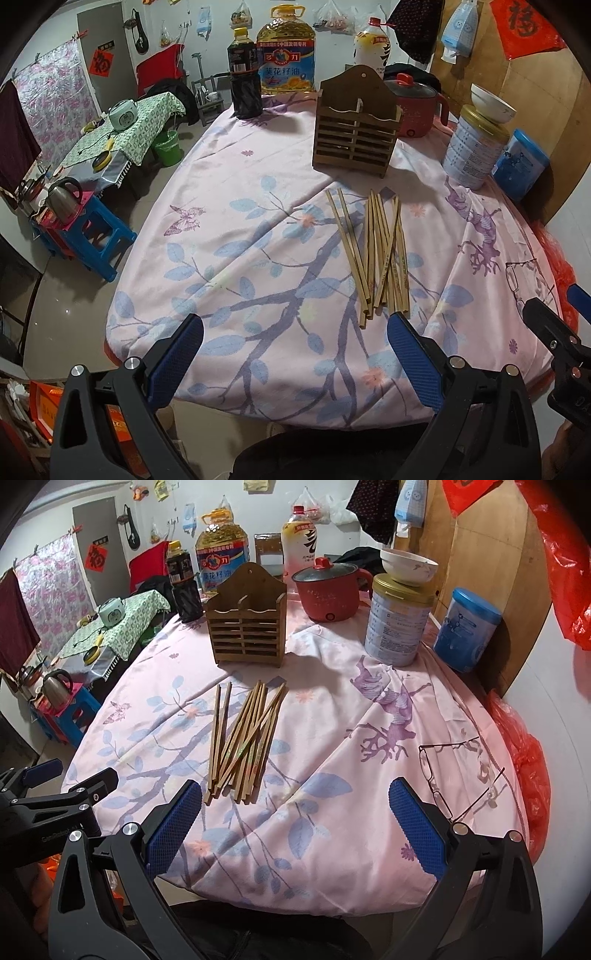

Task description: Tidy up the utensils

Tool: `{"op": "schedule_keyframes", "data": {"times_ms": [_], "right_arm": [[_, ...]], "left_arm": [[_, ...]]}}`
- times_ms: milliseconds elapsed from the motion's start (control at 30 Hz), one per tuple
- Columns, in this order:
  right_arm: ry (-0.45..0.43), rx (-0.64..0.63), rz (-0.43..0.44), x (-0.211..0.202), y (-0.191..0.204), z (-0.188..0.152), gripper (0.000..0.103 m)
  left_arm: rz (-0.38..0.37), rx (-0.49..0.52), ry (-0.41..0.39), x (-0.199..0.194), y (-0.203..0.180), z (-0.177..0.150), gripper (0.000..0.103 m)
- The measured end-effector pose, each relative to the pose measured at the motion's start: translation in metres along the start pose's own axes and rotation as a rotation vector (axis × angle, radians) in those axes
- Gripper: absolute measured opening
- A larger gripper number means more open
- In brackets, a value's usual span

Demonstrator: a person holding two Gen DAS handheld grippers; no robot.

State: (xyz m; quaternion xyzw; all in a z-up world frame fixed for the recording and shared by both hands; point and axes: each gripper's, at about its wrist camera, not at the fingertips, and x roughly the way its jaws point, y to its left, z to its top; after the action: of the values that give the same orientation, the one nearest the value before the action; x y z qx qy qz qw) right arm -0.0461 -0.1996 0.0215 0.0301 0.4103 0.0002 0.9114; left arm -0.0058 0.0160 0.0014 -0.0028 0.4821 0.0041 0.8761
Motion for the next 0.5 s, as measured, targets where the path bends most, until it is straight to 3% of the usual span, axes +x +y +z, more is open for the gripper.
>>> {"op": "schedule_keyframes", "data": {"times_ms": [500], "right_arm": [[-0.014, 0.038, -0.008, -0.0099, -0.0056, -0.0041, 0.097]], "left_arm": [[-0.003, 0.015, -0.007, -0.0059, -0.0024, -0.0015, 0.097]]}}
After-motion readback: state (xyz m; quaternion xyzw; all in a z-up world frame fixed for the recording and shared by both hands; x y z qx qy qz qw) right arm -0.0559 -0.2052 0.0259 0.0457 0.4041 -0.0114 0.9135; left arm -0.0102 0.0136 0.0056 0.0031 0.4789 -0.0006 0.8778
